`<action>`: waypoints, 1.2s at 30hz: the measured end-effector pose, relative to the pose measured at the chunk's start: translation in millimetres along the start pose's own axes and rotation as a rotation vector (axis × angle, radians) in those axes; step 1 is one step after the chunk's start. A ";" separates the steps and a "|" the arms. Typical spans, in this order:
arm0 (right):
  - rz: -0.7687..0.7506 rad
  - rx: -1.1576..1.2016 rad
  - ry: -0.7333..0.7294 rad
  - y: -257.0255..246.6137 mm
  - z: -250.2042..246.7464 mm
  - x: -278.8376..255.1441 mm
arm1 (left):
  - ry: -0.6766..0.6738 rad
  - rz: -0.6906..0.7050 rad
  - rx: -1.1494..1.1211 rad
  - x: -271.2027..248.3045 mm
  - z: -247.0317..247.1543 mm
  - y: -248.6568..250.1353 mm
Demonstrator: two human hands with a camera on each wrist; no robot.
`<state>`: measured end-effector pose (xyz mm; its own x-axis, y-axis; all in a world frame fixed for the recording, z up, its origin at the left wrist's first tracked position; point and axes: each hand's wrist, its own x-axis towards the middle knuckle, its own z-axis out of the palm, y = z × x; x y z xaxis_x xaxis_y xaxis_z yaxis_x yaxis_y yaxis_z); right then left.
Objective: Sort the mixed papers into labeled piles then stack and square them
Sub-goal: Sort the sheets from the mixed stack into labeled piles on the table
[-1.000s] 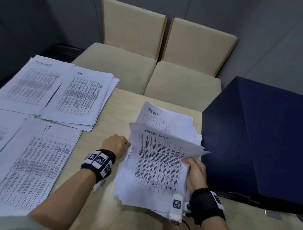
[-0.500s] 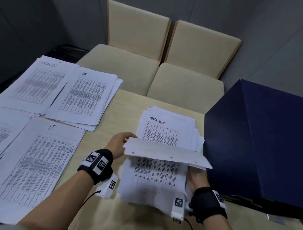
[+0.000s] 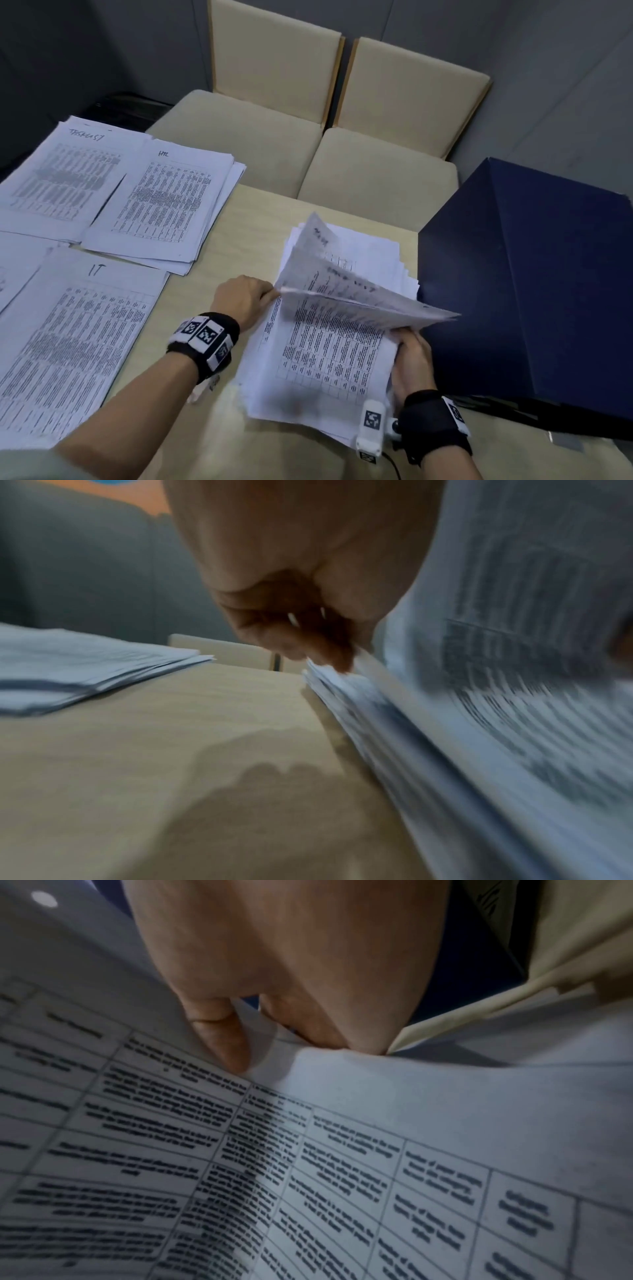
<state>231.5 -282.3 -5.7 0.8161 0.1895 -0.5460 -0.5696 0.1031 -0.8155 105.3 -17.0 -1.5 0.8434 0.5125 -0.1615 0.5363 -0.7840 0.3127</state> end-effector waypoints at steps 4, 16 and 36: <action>-0.008 0.055 -0.042 -2.1 10.4 0.5 | -0.036 0.082 -0.551 -6.6 3.9 -24.3; -0.060 -0.052 -0.094 -10.4 19.4 -13.5 | -0.141 -0.277 -0.764 8.5 19.1 -11.5; 0.020 -0.072 -0.008 -3.6 1.2 -6.3 | -0.119 -0.242 -0.388 25.0 15.9 -8.1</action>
<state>228.2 -282.7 0.9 0.8039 0.1984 -0.5608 -0.5766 0.0285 -0.8165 122.6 -3.4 -22.9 0.7059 0.6027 -0.3722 0.6849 -0.4465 0.5759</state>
